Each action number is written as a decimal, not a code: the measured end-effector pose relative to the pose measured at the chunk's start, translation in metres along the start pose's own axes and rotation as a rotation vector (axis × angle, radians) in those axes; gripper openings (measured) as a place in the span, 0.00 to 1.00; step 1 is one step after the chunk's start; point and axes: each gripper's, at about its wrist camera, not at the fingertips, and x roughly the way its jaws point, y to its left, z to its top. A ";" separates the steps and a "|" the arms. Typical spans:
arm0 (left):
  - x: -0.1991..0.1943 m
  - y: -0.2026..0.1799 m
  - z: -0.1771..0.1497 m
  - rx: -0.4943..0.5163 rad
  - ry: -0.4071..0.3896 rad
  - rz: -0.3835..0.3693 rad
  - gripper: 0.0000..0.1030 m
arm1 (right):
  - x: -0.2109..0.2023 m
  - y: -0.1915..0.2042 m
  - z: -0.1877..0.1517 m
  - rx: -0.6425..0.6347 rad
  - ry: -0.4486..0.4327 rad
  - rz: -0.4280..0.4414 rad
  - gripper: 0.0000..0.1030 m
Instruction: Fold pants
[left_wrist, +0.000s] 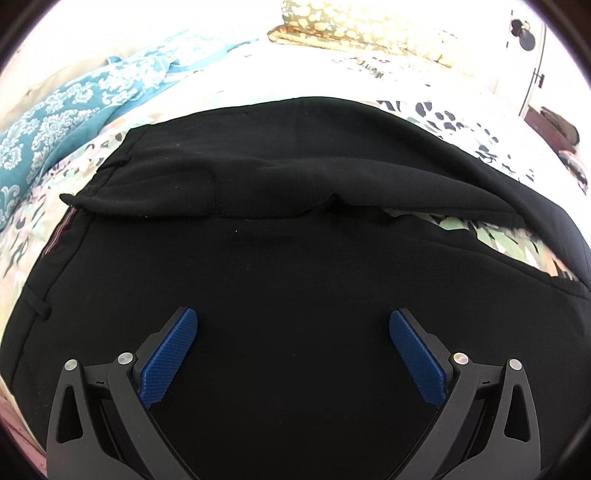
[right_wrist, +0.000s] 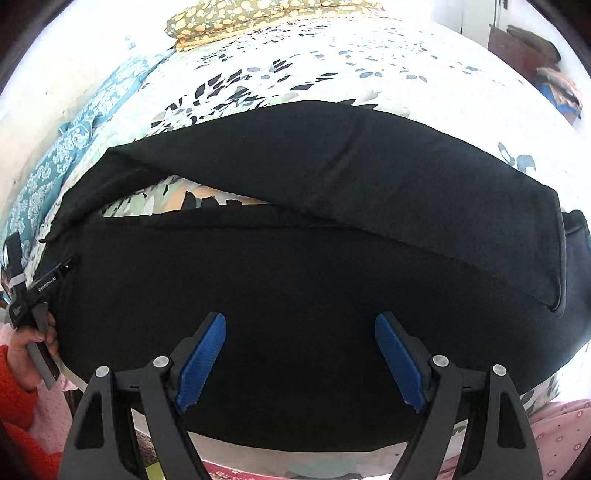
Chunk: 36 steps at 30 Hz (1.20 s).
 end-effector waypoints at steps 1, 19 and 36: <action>0.000 0.000 0.000 0.000 0.000 0.000 1.00 | -0.005 -0.002 0.000 0.014 -0.006 0.020 0.80; 0.000 0.000 -0.001 0.002 -0.008 0.003 1.00 | -0.033 -0.162 0.002 0.836 -0.069 0.314 0.80; -0.001 -0.001 -0.002 0.002 -0.011 0.006 1.00 | -0.025 -0.190 0.001 0.954 -0.338 0.121 0.06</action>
